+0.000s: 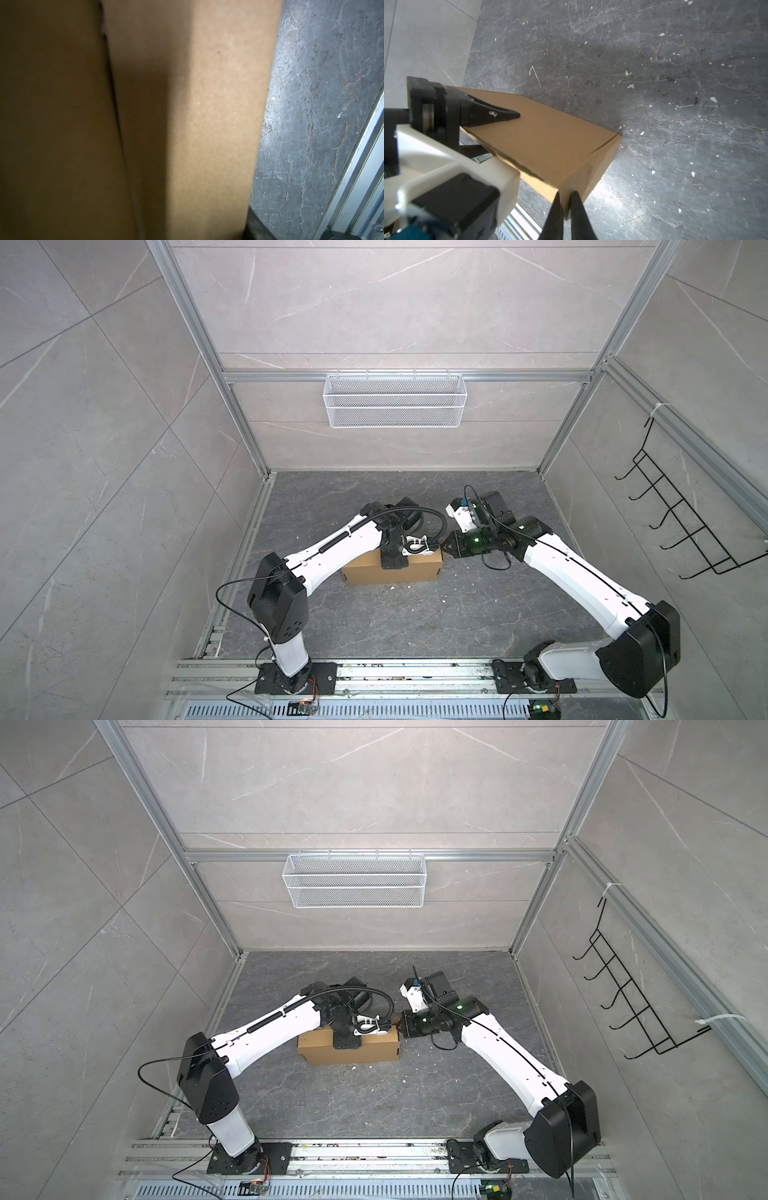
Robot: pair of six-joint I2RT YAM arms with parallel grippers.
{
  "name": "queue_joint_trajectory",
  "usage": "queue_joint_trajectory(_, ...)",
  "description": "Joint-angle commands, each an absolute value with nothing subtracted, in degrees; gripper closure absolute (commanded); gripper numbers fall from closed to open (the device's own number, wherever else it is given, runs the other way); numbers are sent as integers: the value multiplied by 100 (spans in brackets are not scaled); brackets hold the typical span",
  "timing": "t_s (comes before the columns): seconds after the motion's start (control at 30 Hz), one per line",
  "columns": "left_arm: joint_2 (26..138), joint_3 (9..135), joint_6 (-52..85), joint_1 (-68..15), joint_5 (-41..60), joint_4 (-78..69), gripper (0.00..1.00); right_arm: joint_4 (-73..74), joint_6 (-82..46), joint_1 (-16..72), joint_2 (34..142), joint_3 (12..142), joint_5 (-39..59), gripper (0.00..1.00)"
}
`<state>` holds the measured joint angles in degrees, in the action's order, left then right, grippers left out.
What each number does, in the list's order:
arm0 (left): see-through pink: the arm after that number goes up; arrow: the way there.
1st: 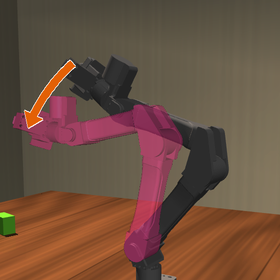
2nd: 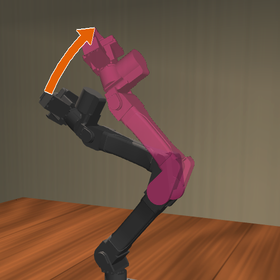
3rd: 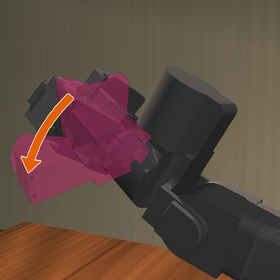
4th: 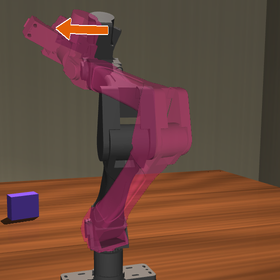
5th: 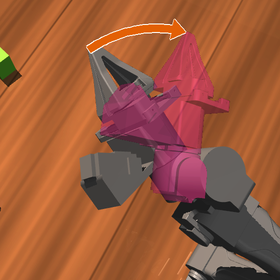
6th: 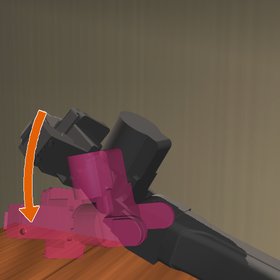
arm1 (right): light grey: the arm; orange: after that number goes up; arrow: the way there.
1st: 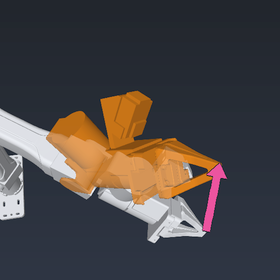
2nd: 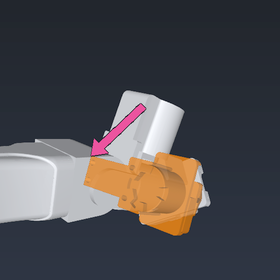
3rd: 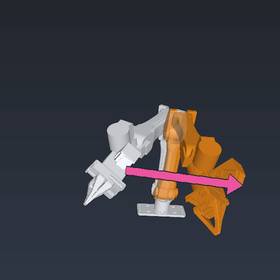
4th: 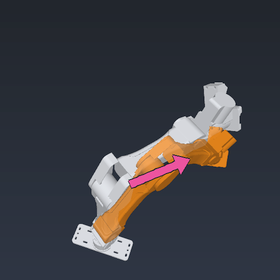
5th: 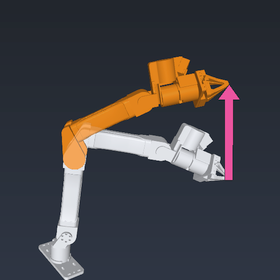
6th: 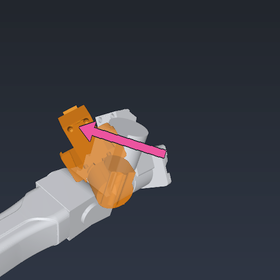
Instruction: Fold the paper box
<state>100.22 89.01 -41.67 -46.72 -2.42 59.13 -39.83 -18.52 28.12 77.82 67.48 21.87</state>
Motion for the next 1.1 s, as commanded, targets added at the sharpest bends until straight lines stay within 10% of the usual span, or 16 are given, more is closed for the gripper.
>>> queue_joint_trajectory(0.0,10318,8825,-3996,-4603,-379,5549,50,-3804,-2083,2866,7637,6618,2238,86)
queue_joint_trajectory(1.07,10336,8930,-3942,-4597,-298,5651,50,-3517,-2391,2896,7736,6163,2088,95)
